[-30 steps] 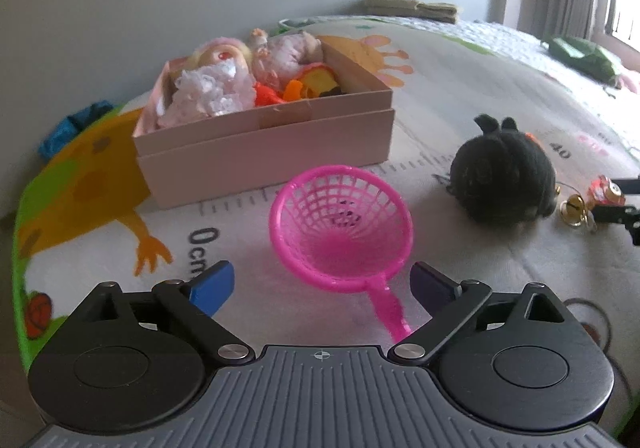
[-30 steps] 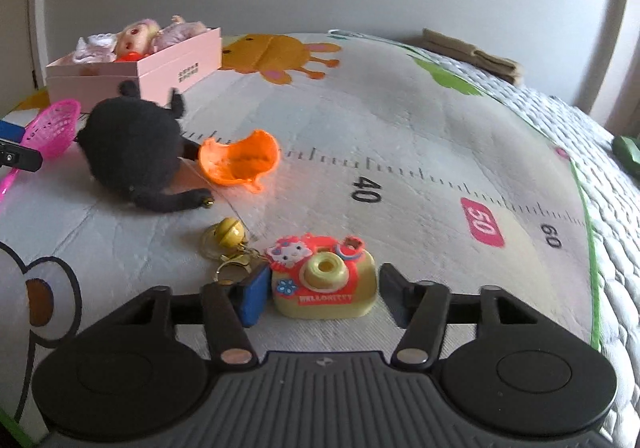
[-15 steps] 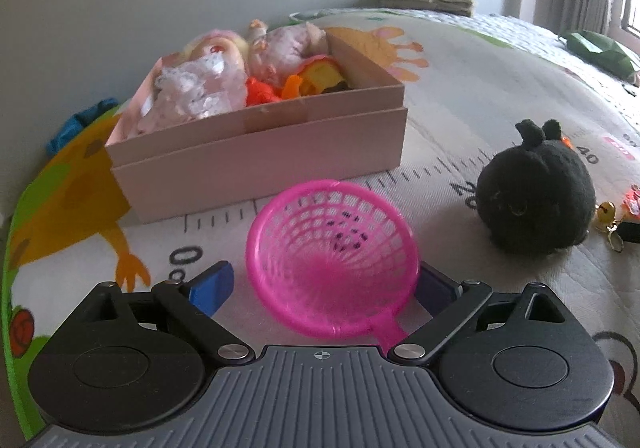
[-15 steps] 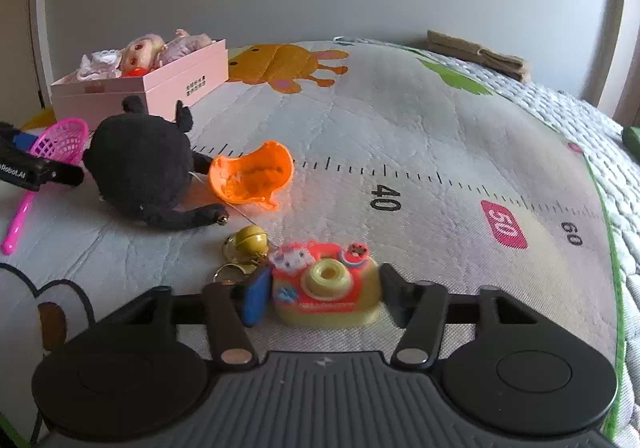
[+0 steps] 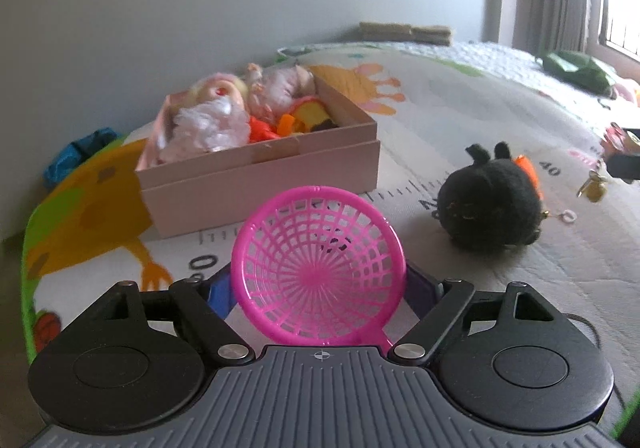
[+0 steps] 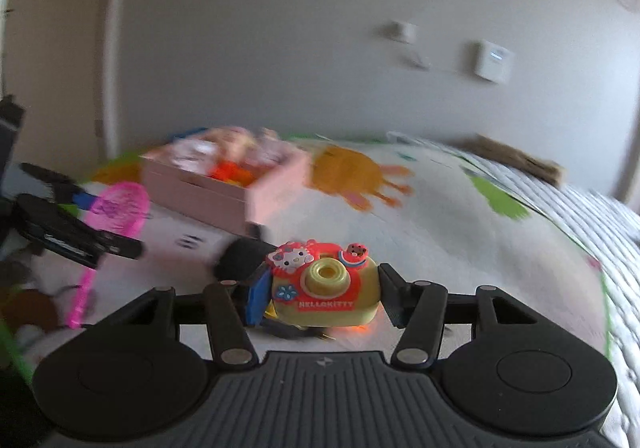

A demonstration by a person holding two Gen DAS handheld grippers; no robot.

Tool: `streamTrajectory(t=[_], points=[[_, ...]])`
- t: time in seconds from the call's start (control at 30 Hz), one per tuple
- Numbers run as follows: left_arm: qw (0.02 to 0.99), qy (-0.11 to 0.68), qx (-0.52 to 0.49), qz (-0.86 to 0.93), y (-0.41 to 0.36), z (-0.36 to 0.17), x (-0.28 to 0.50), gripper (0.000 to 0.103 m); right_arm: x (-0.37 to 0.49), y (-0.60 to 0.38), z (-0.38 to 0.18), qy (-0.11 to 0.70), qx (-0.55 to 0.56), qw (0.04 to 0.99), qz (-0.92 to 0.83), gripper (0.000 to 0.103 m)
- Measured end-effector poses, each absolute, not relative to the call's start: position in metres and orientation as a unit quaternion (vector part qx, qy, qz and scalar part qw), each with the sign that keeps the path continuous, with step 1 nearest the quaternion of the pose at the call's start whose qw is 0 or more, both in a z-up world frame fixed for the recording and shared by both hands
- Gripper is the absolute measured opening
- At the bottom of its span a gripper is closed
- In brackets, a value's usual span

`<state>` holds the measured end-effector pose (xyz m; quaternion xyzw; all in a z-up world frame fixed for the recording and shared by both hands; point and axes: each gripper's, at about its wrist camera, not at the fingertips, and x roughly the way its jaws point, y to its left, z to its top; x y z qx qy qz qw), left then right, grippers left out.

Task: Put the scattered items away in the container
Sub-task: 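Carry the net and Hello Kitty toy over the pink box and open both grippers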

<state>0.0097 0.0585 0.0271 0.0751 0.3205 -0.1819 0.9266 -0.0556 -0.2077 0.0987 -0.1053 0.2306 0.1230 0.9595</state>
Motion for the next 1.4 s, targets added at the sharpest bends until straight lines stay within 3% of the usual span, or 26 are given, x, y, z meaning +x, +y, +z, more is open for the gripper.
streamTrajectory(t=[0.7, 1.07, 1.4], points=[[0.931, 0.308, 0.078, -0.180, 0.116, 0.050, -0.061, 0.087, -0.035, -0.084, 0.077, 0.243, -0.181, 0.909, 0.285, 0.055], [0.939, 0.281, 0.072, -0.186, 0.114, 0.070, -0.028, 0.087, 0.007, -0.091, 0.094, 0.214, -0.174, 0.922, 0.272, 0.055], [0.958, 0.210, 0.078, -0.181, 0.086, 0.109, 0.065, 0.087, 0.097, -0.098, 0.122, 0.154, -0.164, 0.945, 0.236, 0.056]])
